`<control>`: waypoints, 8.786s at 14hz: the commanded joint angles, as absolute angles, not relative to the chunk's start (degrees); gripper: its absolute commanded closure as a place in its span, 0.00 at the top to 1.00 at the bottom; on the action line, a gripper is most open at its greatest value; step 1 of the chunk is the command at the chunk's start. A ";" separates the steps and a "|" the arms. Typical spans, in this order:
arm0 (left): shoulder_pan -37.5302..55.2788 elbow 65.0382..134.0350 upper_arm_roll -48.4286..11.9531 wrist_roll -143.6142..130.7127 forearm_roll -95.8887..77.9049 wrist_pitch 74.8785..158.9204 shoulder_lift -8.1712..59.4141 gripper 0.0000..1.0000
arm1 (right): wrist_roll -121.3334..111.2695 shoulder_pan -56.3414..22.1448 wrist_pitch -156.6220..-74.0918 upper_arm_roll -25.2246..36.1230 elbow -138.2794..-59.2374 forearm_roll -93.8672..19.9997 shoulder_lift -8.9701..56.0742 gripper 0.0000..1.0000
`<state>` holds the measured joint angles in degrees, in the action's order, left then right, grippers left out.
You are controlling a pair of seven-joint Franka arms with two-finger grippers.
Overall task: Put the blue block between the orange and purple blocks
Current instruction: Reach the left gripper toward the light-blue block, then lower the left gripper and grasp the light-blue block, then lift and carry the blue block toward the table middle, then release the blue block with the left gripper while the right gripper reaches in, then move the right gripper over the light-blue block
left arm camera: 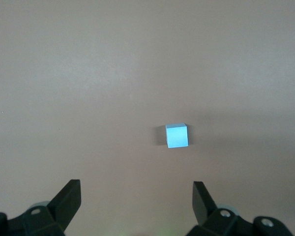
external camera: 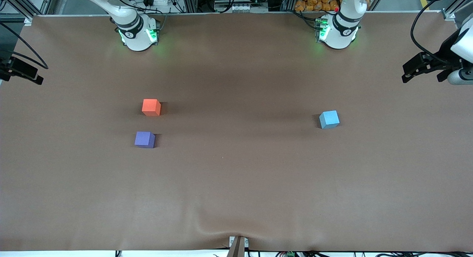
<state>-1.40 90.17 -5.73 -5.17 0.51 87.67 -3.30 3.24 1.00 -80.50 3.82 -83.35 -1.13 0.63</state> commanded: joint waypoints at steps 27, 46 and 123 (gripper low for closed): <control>-0.88 126.98 -7.12 -6.33 0.00 126.88 -1.42 1.00 | 3.34 0.35 -80.95 4.13 -83.85 -1.14 -0.35 1.00; -0.70 134.21 -13.62 -14.77 -4.22 148.35 15.82 1.00 | 3.25 0.53 -80.86 4.22 -83.85 -1.32 -0.35 1.00; -6.42 86.97 -8.28 -21.12 1.07 94.02 4.52 1.00 | 34.10 -33.21 -97.03 2.73 -75.06 -2.55 26.36 1.00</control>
<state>-6.82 76.02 -11.35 -25.94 3.79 89.25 13.26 32.49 -31.22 -97.64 2.11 -78.72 -4.70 22.66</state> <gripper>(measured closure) 0.000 0.000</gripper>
